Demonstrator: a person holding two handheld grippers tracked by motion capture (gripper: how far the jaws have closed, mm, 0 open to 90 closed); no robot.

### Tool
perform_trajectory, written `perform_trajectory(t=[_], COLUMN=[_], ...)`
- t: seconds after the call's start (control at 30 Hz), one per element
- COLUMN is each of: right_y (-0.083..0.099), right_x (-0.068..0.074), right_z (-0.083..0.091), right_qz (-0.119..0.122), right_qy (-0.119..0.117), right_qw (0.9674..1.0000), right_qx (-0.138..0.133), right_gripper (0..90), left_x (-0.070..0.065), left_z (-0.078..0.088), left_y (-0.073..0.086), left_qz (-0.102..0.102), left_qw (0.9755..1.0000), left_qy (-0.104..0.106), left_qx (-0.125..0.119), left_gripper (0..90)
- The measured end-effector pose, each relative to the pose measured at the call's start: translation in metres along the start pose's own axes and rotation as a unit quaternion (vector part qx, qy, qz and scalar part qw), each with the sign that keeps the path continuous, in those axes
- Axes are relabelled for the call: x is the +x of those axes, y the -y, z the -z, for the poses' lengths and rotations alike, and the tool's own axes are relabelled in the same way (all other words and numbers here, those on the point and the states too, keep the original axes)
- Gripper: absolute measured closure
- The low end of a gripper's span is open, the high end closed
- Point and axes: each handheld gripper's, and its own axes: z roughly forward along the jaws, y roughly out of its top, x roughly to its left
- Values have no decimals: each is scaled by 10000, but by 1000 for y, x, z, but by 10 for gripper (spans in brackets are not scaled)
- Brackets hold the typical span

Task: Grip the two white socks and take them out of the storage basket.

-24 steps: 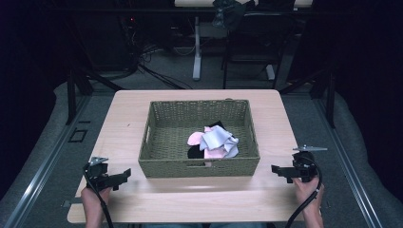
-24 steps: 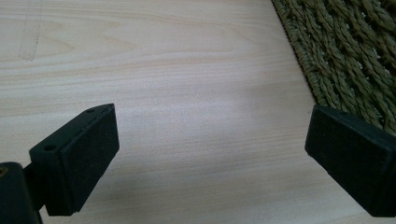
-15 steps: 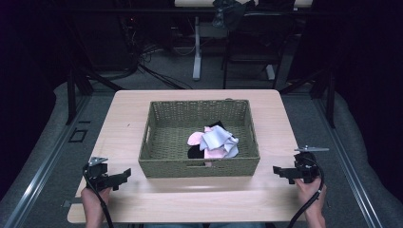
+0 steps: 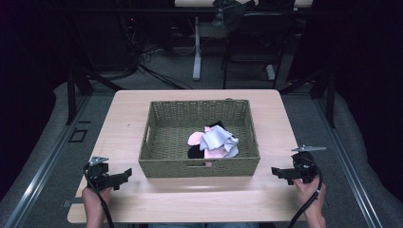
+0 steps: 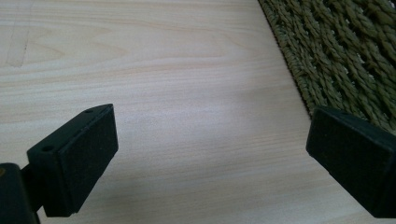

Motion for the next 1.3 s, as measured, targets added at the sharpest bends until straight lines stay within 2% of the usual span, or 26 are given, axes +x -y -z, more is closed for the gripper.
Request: perform_trajectory(t=[0.17,0.27,0.4,0.6,0.7,0.73,0.93,1.1,1.27,1.3], right_y=[-8,-13,-18,-29,-38,-41,-68,-81,-104,-104], right_x=[0,-4,-6,-6,-6,-5,5,11,22,22], right_z=[4,5,7,11,12,12,23,29,38,38], right_qz=[58,53,31,138,222,242,519,579,769,769], right_qy=[19,-36,-75,-89,-185,-189,-241,-342,-410,-410], right_qw=[10000,9999,9999,9996,9992,9990,9979,9973,9959,9959], right_qx=[52,93,141,230,292,324,296,292,248,248], right_gripper=[0,0,0,0,0,0,0,0,0,0], left_x=[3,4,4,3,4,4,2,2,2,2], left_z=[2,3,5,4,5,4,4,5,5,5], left_y=[0,1,1,2,1,1,1,1,0,0], left_qz=[23,70,80,33,37,30,-2,-17,-28,-28], left_qw=[10000,10000,9999,10000,10000,9999,10000,10000,10000,10000], left_qy=[18,12,15,19,69,51,60,47,29,29], left_qx=[55,-55,-82,-62,-39,-96,-56,-60,-21,-21], left_gripper=[23,22,18,17,6,5,5,5,5,5])
